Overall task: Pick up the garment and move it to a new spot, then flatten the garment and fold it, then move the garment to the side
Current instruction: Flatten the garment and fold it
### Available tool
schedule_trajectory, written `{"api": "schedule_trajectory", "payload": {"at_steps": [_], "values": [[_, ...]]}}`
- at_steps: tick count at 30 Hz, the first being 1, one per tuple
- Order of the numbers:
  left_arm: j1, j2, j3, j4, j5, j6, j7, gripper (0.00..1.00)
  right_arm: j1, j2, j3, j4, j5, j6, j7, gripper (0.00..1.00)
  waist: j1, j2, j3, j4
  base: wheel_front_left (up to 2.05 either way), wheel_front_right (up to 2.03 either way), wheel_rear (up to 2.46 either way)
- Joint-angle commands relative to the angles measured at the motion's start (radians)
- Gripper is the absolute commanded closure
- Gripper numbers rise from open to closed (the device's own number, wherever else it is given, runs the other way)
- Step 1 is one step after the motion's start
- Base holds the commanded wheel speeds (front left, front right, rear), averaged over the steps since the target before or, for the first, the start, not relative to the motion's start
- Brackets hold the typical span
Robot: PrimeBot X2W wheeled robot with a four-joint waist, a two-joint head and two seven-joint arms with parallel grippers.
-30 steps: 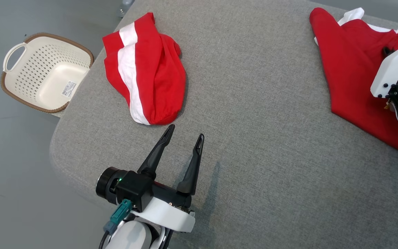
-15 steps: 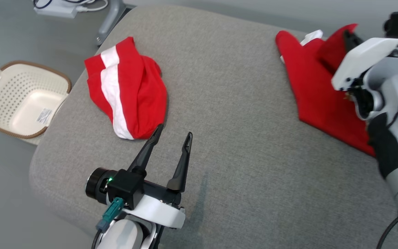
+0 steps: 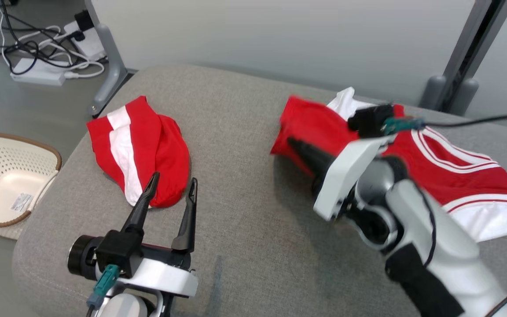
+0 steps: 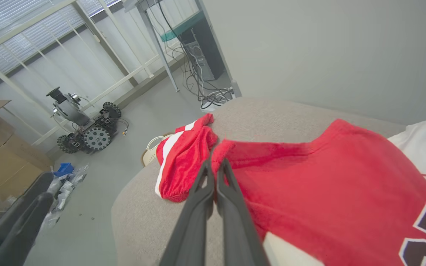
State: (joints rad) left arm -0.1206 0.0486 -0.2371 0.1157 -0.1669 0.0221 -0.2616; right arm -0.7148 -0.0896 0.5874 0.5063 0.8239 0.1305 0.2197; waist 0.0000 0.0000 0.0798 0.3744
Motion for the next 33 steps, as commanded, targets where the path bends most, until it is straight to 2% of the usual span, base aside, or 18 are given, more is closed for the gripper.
{"api": "schedule_trajectory", "payload": {"at_steps": [1, 5, 11, 12, 13, 20, 26, 30, 33], "values": [[0.015, 0.004, 0.015, 0.001, 0.009, -0.005, -0.004, 0.00, 0.039, 0.001, 0.019, -0.032, 0.014, 0.000, 0.012, 1.00, 0.0000, 0.0000, -0.031, -0.006, 0.00, 0.00, 0.00], [0.034, 0.003, 0.040, 0.001, 0.022, -0.018, -0.004, 0.00, 0.134, 0.009, 0.076, -0.100, 0.036, 0.000, 0.041, 1.00, 0.0000, 0.0000, -0.056, 0.004, 0.00, 0.00, 0.00], [0.054, 0.003, 0.046, 0.006, 0.035, -0.028, -0.004, 0.00, 0.234, 0.023, 0.154, -0.080, 0.032, 0.000, 0.086, 0.99, 0.0000, 0.0000, -0.081, 0.014, 0.00, 0.00, 0.00], [0.054, 0.003, 0.044, 0.006, 0.036, -0.029, -0.004, 0.00, 0.238, 0.024, 0.159, -0.070, 0.017, 0.000, 0.079, 0.42, 0.0000, 0.0000, -0.085, 0.013, 0.00, 0.00, 0.00], [0.057, 0.003, 0.043, 0.007, 0.037, -0.030, -0.004, 0.00, 0.249, 0.026, 0.163, -0.050, 0.014, 0.000, 0.087, 0.00, 0.0000, 0.0000, -0.088, 0.012, 0.00, 0.00, 0.00], [0.072, 0.003, 0.043, 0.002, 0.042, -0.029, -0.004, 0.00, 0.262, 0.029, 0.154, -0.043, -0.002, 0.001, 0.102, 0.00, 0.0000, 0.0000, -0.113, -0.031, 0.00, 0.00, 0.00], [0.083, 0.003, 0.047, -0.003, 0.040, -0.024, -0.004, 0.00, 0.272, -0.006, 0.093, -0.082, -0.028, 0.000, 0.090, 0.00, 0.0000, 0.0000, -0.135, -0.083, 0.00, 0.00, 0.00], [0.093, 0.004, 0.043, -0.004, 0.037, -0.024, -0.004, 0.00, 0.289, -0.040, -0.013, -0.119, -0.070, 0.000, 0.049, 0.00, 0.0000, 0.0000, -0.148, -0.125, 0.00, 0.00, 0.00], [0.096, 0.004, 0.037, -0.006, 0.032, -0.022, -0.004, 0.00, 0.311, -0.076, -0.115, -0.143, -0.144, 0.000, -0.017, 0.00, 0.0000, 0.0000, -0.150, -0.153, 0.00, 0.00, 0.00]]}}
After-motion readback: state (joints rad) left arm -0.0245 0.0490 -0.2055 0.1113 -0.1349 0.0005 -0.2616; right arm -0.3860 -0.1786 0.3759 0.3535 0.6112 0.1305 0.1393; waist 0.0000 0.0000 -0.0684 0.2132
